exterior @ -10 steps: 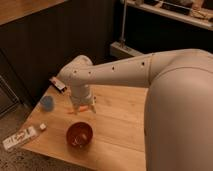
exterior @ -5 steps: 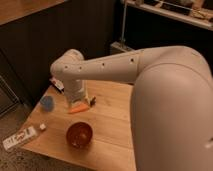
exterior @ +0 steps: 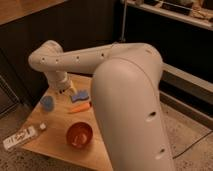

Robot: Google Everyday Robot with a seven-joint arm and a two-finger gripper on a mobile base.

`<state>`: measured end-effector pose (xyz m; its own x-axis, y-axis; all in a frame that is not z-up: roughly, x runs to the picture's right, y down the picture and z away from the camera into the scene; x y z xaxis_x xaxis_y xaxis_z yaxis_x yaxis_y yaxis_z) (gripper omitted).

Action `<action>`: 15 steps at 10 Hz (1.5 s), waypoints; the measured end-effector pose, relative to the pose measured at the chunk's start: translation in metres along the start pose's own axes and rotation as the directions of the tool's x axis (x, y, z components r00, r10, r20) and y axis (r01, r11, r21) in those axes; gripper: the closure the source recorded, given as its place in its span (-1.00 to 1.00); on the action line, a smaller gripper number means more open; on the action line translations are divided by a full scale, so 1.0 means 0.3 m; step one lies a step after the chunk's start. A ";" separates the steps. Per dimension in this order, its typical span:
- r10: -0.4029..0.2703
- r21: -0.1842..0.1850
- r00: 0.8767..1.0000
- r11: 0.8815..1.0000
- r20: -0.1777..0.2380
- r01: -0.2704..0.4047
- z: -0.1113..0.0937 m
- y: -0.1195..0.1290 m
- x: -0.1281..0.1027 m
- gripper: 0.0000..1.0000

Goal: Pick up the ceramic cup

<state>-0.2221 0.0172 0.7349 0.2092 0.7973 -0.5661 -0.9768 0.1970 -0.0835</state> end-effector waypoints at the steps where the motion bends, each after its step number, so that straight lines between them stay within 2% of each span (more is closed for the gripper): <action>1: -0.020 0.015 1.000 1.000 0.001 0.020 0.000 0.051 -0.044 -0.30; 3: -0.051 0.028 0.999 0.998 -0.001 0.051 0.009 0.127 -0.092 -0.30; 4: -0.073 0.028 0.997 0.997 -0.006 0.073 0.028 0.189 -0.144 -0.30; 7: -0.084 -0.010 0.996 0.996 -0.024 0.084 0.079 0.259 -0.220 -0.30; 9: -0.079 -0.022 0.996 0.997 -0.032 0.079 0.114 0.261 -0.249 -0.30; 10: -0.067 -0.054 0.997 0.996 -0.046 0.064 0.176 0.255 -0.289 -0.30; 11: -0.062 -0.069 0.996 0.996 -0.057 0.058 0.215 0.248 -0.304 -0.30; 15: -0.064 -0.114 0.995 0.992 -0.081 0.054 0.298 0.251 -0.300 -0.30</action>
<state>-0.3104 0.0112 0.8529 0.2669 0.7342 -0.6242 -0.9627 0.1739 -0.2071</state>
